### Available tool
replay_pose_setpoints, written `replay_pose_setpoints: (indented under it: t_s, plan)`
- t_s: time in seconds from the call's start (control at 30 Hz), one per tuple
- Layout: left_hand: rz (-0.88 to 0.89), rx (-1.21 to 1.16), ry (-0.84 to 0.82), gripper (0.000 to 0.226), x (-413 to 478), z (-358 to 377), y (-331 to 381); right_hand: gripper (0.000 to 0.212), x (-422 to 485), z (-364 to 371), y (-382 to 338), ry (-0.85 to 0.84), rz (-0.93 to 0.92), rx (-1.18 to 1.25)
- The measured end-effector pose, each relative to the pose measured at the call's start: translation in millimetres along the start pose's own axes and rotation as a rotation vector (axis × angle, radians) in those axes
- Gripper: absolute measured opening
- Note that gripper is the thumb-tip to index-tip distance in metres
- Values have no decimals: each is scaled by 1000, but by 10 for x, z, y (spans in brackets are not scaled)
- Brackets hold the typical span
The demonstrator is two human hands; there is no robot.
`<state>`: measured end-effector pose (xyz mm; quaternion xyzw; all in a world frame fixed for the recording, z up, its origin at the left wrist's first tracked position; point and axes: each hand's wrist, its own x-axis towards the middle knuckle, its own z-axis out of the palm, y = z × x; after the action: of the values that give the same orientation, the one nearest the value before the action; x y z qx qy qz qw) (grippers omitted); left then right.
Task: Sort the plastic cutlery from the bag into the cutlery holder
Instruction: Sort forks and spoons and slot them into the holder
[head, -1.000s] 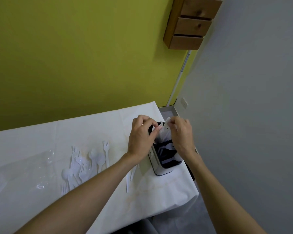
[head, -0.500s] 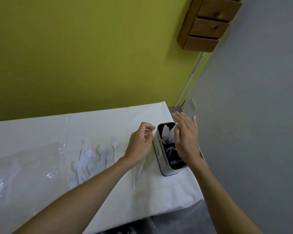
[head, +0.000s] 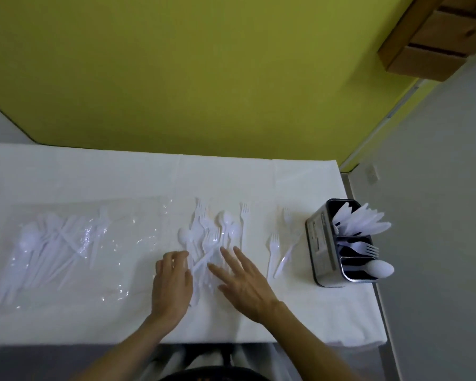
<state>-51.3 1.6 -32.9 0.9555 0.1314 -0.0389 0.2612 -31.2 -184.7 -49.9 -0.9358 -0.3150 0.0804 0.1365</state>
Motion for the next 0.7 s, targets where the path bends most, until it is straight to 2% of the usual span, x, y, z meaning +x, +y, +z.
replay_pose_setpoints:
  t_s: [0.13,0.27,0.47,0.6,0.7]
  plan:
    - [57,-7,-93,30,30,32,-70,56,70,174,-9,-59,-8,-43]
    - [98,-153,-113,31,165,111,78,55,53,138,160,-80,10,-52]
    - [-8,-408,-180,32,317,197,194,57,-60,-15,455,-100,22,-81]
    - [-13,-395,-103,23,320,108,120,47,-30,-122,457,33,87,-49]
    - [10,-398,-77,26,272,-3,35,44,170,-166,338,119,144,-34]
